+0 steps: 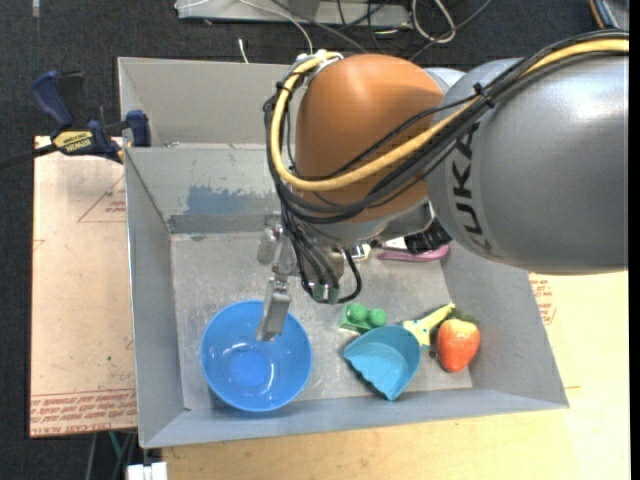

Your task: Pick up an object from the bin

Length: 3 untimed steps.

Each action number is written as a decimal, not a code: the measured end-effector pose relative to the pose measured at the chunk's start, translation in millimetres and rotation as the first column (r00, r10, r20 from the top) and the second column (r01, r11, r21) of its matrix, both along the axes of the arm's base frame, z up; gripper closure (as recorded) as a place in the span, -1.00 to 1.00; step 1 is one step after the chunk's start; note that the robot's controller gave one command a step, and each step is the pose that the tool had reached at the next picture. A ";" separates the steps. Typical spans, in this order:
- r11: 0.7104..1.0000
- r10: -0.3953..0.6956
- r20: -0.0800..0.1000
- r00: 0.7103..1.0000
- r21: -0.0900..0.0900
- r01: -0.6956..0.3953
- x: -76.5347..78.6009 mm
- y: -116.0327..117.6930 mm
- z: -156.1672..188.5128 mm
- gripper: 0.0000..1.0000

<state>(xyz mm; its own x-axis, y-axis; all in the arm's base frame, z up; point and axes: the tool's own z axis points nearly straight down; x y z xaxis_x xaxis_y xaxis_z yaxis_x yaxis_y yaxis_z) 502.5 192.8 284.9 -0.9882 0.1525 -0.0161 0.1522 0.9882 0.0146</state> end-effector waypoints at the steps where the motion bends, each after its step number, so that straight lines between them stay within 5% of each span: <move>1: 0.971 -0.240 -0.005 0.971 0.001 0.240 0.7 1.3 0.7 -1.00; 2: 1.000 -0.022 -0.001 1.000 -0.002 0.022 -15.0 -5.2 -57.5 -1.00; 3: 1.000 0.000 0.008 1.000 0.001 -0.001 29.4 -15.8 -2.7 -1.00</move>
Offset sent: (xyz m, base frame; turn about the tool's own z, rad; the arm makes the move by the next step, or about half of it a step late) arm -0.0232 -0.0082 -0.0834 0.1068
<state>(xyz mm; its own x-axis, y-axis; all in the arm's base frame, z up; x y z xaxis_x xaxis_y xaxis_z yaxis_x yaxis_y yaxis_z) 531.9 177.0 282.2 -0.9881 0.1520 -0.0235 0.1516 0.9883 0.0168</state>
